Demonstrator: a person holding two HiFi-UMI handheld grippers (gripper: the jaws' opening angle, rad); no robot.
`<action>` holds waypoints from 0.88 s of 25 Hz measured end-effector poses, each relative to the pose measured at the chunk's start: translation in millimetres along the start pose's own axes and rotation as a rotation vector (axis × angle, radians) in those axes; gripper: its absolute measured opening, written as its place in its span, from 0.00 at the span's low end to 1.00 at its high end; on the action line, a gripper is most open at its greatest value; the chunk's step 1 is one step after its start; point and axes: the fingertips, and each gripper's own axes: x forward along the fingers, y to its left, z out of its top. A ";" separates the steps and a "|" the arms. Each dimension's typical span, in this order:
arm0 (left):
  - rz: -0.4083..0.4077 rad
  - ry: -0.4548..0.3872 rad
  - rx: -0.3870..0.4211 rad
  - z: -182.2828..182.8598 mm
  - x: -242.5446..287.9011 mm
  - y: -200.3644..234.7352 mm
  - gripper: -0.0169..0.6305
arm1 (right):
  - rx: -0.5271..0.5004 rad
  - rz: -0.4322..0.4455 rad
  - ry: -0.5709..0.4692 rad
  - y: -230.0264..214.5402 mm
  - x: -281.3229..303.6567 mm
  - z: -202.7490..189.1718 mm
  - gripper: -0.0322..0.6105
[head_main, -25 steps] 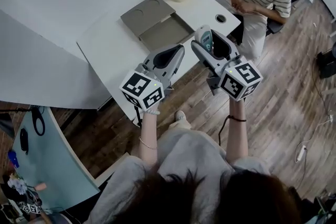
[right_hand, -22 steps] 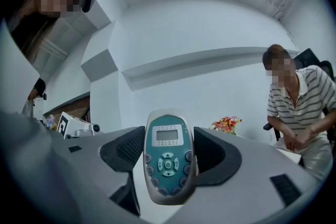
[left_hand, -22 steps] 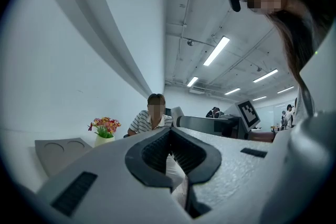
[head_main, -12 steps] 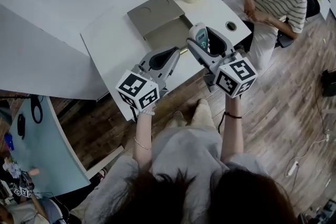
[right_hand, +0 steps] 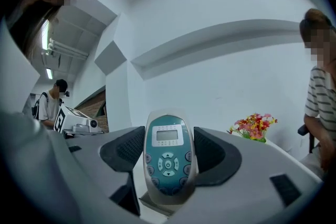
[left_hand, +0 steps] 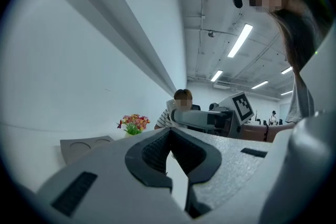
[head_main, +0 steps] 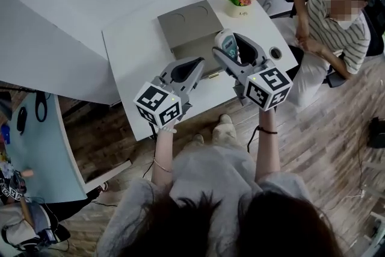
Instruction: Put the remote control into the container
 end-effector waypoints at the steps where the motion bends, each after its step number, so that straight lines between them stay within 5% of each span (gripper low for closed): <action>1: 0.018 -0.001 -0.001 0.8 3.7 4.1 0.03 | -0.003 0.019 0.006 -4.1 4.6 0.8 0.50; 22: 0.347 -0.001 -0.093 -28.2 38.4 52.5 0.03 | -0.040 0.360 0.234 -49.6 65.7 -41.4 0.50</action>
